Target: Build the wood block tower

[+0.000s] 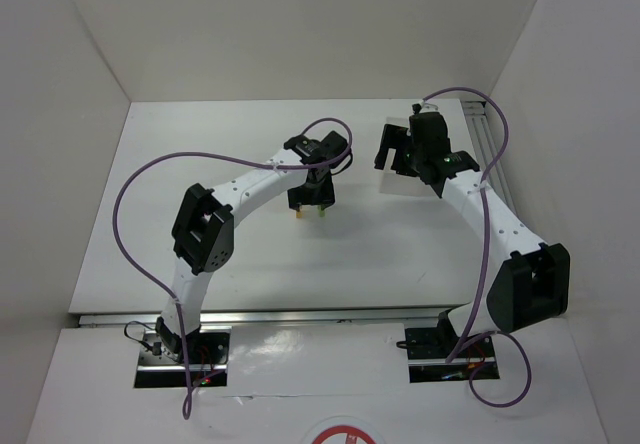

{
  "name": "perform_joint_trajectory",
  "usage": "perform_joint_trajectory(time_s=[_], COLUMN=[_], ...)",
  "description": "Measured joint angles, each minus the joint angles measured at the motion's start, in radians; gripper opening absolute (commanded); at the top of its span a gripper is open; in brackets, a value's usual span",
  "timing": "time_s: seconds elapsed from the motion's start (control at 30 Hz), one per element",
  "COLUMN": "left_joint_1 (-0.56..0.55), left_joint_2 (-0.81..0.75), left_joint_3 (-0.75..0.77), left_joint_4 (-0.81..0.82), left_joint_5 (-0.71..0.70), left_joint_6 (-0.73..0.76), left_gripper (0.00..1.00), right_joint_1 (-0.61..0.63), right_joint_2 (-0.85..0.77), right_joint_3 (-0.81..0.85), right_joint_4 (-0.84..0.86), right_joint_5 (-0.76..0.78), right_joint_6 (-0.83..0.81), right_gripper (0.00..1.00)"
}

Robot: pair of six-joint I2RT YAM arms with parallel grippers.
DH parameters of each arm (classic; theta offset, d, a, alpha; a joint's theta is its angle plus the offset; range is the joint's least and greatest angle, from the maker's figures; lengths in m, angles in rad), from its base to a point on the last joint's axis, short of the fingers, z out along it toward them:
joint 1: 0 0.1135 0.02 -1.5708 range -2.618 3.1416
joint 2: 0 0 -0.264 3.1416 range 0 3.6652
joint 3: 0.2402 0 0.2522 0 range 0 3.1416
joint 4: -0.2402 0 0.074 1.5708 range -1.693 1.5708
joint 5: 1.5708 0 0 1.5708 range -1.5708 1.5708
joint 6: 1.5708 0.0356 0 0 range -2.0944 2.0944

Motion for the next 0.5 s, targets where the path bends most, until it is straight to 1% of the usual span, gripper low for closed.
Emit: perform_joint_trajectory(time_s=[0.5], left_joint_1=[0.006], left_joint_2=[0.0], left_joint_3=[0.02], left_joint_4=[0.0], left_joint_5=[0.0], left_joint_6=[0.022], left_gripper=[0.71], right_joint_1=[0.0], right_joint_2=[0.005], right_joint_3=[0.0], right_joint_4=[0.0], right_joint_5=[0.0], right_joint_6=[0.0], right_gripper=[0.97])
